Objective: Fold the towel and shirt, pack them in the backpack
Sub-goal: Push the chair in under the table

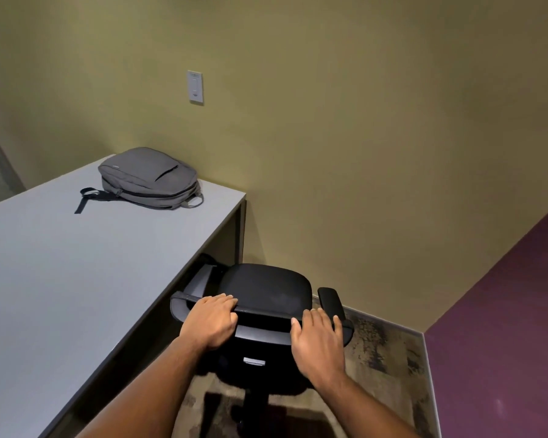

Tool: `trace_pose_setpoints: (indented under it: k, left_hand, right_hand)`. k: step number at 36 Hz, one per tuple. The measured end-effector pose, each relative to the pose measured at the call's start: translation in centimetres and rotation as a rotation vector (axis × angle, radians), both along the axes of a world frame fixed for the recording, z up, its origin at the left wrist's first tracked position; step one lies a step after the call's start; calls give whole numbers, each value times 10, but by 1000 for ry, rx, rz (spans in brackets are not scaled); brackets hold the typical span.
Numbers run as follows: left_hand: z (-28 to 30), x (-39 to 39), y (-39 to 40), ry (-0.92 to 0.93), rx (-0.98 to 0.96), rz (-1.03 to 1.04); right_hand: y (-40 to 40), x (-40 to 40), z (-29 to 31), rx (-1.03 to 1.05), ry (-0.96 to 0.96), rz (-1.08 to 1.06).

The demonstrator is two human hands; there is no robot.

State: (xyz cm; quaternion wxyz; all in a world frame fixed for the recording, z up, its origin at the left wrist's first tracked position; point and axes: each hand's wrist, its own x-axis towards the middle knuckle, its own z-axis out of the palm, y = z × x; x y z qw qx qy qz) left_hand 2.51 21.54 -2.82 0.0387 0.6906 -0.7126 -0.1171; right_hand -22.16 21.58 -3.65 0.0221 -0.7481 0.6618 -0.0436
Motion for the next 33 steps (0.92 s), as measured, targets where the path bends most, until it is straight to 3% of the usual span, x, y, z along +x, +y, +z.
trace_pose_setpoints:
  k: [17,33]
  left_hand:
    - [0,25,75,2,-27,60]
    - [-7,-19,143,11,-67,322]
  right_hand:
    - [55,19,-14,-92,-50,219]
    - [55,-14,-21,-108,-71,463]
